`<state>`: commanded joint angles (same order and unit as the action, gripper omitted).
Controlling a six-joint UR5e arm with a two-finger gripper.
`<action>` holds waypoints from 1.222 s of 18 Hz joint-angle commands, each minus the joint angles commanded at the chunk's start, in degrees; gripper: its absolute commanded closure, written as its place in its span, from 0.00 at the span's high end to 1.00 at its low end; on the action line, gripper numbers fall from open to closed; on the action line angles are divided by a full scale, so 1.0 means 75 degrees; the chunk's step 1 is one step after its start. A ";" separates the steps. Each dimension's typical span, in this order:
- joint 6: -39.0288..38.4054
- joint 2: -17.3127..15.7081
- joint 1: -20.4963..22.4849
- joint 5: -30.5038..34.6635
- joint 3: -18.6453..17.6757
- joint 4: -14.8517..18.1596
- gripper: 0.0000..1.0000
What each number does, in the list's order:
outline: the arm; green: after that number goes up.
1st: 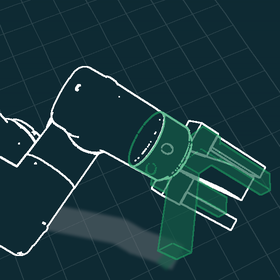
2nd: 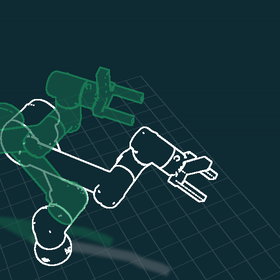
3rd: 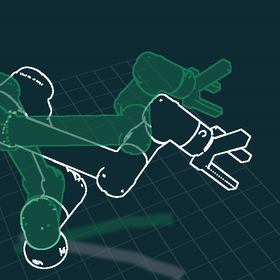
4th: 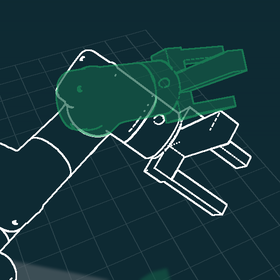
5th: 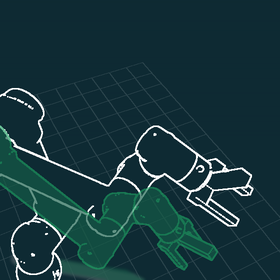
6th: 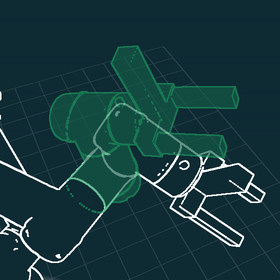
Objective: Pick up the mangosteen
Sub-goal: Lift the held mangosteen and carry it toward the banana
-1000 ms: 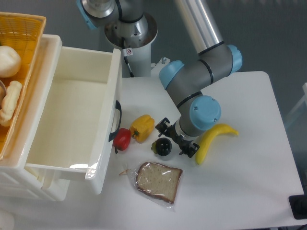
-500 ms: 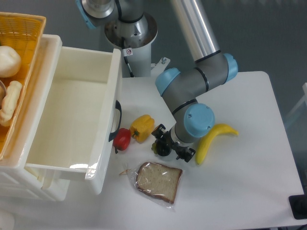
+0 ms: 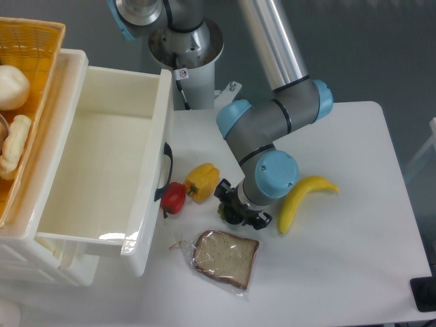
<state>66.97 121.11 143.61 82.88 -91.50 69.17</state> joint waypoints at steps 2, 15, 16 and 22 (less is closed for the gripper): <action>0.0059 0.0000 0.0000 0.0070 0.0000 0.0000 0.21; 0.0082 -0.0246 0.0222 0.0397 0.1158 0.0035 0.00; 0.0094 -0.0234 0.0246 0.0468 0.1311 0.0035 0.00; 0.0480 -0.0328 0.0328 0.0703 0.2307 0.0245 0.00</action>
<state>70.57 118.66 146.07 88.15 -74.19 71.01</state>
